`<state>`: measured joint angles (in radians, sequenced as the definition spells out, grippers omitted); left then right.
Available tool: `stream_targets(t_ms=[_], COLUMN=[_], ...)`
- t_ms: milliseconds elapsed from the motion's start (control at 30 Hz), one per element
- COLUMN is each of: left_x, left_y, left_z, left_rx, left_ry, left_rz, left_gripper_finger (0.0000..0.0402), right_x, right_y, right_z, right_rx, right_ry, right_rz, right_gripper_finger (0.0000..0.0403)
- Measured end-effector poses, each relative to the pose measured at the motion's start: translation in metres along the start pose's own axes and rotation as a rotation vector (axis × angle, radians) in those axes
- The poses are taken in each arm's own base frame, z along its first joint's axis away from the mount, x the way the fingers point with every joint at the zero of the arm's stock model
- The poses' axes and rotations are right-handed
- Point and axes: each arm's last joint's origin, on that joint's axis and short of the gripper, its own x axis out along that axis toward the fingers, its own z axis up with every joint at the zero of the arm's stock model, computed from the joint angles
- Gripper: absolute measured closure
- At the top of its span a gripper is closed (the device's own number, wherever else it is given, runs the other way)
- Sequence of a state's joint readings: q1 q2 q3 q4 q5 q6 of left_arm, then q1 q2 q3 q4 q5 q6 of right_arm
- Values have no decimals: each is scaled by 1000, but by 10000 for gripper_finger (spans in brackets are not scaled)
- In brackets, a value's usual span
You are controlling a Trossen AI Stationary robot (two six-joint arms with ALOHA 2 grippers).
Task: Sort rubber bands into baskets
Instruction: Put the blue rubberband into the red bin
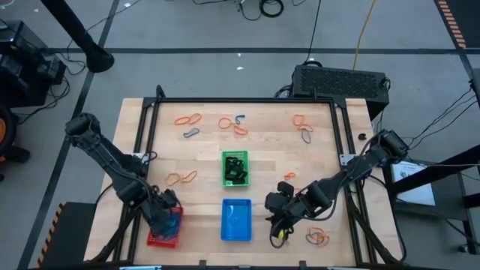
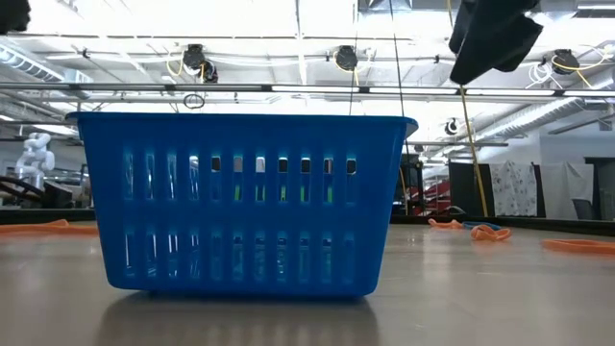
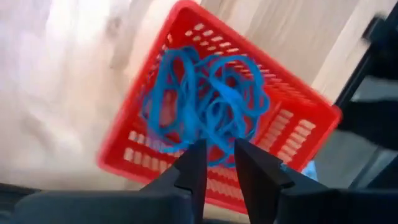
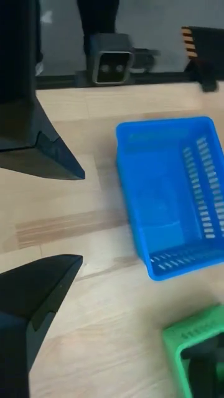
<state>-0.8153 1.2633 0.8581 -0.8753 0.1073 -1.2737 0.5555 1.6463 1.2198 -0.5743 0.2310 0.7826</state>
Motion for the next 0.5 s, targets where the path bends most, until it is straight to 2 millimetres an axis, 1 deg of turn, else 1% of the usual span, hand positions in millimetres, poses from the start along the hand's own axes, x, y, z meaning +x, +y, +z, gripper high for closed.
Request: stream_targets(t_ms=[100, 167, 233, 300, 367, 433, 500], left_x=[-3, -7, -11, -17, -24, -34, -45], left_y=[3, 4, 6, 12, 18, 28, 39], left_z=[10, 17, 28, 44, 63, 84, 107], left_rx=[168, 322, 468, 562, 616, 659, 681], left_ry=[-43, -127, -222, -313, -401, -487, -572], left_rz=[-1, 2, 32, 69, 91, 113, 90], left_gripper_finger=[305, 304, 304, 305, 308, 313, 318], right_x=[1, 1, 1, 1, 0, 0, 1], right_y=[-7, -11, -12, -12, -13, -14, -15], right_z=[5, 6, 4, 1, -3, -3, -2], right_rx=[160, 290, 391, 483, 567, 635, 716], right_ry=[9, 50, 130, 205, 268, 272, 240], right_rz=[-18, -4, 16, 32, 19, -4, -23], right_gripper_finger=[204, 204, 204, 204, 204, 204, 204])
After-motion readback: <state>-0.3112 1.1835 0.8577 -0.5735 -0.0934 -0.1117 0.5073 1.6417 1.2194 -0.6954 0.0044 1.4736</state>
